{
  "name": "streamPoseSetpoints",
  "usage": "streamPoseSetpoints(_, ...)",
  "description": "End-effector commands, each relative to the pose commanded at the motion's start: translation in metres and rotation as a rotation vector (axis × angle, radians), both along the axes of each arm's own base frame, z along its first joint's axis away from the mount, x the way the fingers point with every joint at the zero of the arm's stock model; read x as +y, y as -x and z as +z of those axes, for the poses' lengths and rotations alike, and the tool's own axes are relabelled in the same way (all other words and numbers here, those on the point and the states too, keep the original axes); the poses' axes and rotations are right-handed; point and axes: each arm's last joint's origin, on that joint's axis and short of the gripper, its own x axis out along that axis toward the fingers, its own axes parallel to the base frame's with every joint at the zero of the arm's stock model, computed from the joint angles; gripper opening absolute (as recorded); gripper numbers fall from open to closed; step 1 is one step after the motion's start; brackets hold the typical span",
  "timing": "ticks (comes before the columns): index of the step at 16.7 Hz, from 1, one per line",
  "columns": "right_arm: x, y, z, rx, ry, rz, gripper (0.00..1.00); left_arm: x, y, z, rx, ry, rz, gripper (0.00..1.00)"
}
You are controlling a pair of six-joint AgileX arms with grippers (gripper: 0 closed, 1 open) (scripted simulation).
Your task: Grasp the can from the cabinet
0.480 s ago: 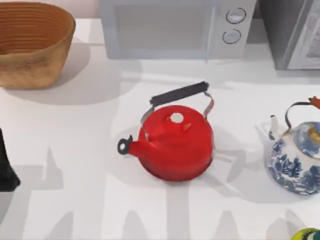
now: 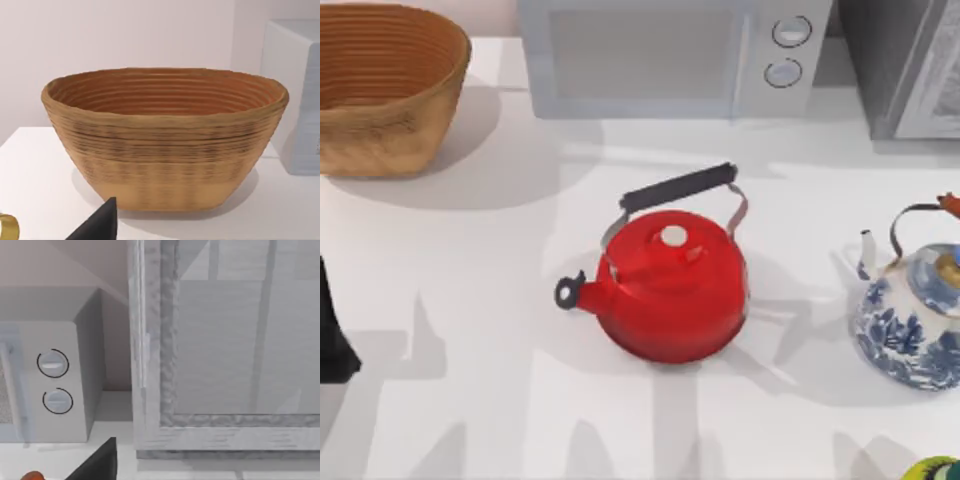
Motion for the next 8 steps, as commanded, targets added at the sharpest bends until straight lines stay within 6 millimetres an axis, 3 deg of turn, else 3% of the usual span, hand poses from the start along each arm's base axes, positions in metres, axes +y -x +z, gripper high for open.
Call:
streamPoseSetpoints(4, 0.004, -0.014, 0.077, 0.013, 0.002, 0.0, 1.0, 0.0, 0.0, 0.0, 0.0, 0.0, 0.0, 1.0)
streamPoseSetpoints(8, 0.013, -0.047, 0.161, 0.021, 0.004, 0.003, 1.0, 0.0, 0.0, 0.0, 0.0, 0.0, 0.0, 1.0)
